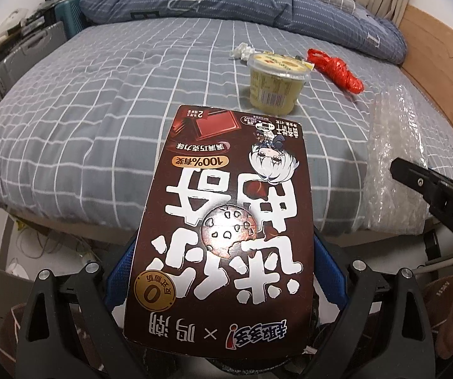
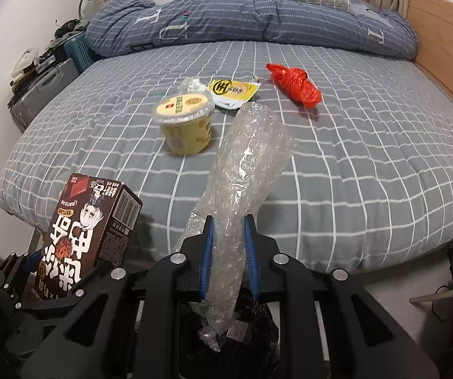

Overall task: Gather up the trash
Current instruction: 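Lift and carry the bubble-wrap bag and brown snack box over the bin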

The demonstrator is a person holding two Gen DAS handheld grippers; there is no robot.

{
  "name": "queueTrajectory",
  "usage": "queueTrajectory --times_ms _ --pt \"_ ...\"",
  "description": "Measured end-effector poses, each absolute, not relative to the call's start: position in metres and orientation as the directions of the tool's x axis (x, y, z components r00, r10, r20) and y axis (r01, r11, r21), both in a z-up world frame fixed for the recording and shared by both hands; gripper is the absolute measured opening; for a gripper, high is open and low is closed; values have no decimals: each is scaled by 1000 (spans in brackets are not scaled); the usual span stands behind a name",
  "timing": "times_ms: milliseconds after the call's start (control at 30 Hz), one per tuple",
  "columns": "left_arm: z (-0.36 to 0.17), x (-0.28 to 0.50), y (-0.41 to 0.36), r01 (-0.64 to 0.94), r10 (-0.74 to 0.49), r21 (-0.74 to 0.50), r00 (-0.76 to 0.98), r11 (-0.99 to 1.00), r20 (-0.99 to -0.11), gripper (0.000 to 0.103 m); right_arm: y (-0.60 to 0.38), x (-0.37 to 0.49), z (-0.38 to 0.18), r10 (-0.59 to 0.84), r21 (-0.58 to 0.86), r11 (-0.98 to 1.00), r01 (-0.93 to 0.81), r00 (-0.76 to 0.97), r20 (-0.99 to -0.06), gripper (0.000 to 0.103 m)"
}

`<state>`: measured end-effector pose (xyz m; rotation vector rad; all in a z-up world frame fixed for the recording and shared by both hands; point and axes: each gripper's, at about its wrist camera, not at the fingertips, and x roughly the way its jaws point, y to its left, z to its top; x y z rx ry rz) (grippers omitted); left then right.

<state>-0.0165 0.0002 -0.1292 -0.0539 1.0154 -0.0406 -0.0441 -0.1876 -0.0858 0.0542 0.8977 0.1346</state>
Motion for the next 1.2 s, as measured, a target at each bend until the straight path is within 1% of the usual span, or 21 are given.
queueTrajectory --times_ms 267,667,933,1200 --pt "-128 -16 0 3 -52 -58 492 998 -869 92 -179 -78 -97 149 102 988 -114 578 -802 18" --pt "-143 -57 14 -7 -33 -40 438 999 -898 92 -182 -122 -121 143 107 989 -99 507 -850 18" --pt "-167 -70 23 -6 -39 -45 414 999 -909 92 -176 -135 -157 129 91 990 -105 445 -886 18" --pt "-174 -71 25 0 -21 -22 380 1000 -925 92 -166 -132 -196 137 97 987 -127 361 -922 18"
